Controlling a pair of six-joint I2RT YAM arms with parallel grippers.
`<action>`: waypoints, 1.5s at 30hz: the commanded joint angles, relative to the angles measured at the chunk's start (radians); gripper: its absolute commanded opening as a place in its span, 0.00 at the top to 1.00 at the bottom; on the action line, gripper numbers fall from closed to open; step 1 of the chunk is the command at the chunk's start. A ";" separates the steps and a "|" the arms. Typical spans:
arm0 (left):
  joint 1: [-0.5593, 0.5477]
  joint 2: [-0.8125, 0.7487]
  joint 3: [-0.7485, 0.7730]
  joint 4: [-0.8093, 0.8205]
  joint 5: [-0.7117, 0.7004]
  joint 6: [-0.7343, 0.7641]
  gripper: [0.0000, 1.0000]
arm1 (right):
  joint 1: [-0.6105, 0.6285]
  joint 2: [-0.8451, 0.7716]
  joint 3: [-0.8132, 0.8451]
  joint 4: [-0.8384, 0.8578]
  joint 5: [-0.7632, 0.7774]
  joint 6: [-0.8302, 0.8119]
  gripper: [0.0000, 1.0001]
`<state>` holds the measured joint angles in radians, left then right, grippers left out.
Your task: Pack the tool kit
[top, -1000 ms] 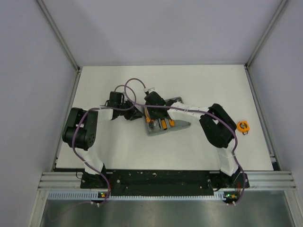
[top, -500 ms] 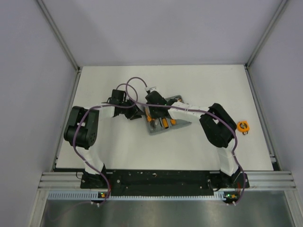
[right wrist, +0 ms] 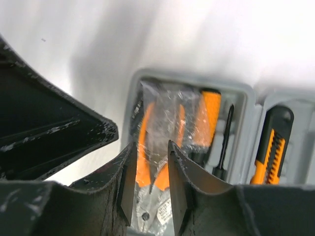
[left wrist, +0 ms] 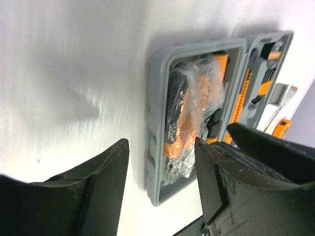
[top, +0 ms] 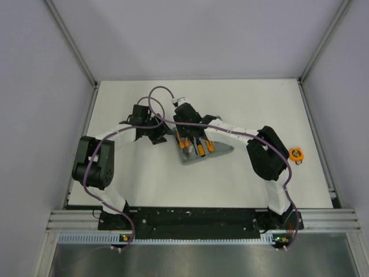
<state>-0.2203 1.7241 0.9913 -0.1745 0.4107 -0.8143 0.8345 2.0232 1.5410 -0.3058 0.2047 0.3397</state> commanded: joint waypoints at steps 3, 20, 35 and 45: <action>0.047 -0.035 0.060 -0.025 -0.053 0.009 0.41 | -0.003 0.005 0.085 0.016 -0.079 -0.053 0.74; 0.107 -0.047 -0.022 -0.002 -0.055 -0.002 0.45 | -0.003 0.161 0.151 -0.055 -0.099 -0.044 0.91; 0.108 -0.038 -0.037 0.009 -0.050 0.000 0.45 | 0.009 0.238 0.110 -0.133 -0.117 -0.021 0.98; 0.110 -0.041 -0.043 0.006 -0.056 -0.006 0.46 | 0.038 0.295 0.110 -0.240 -0.085 0.035 0.98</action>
<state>-0.1173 1.7123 0.9531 -0.1940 0.3534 -0.8165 0.8467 2.1937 1.6852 -0.3397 0.1238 0.3386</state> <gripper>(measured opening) 0.546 0.025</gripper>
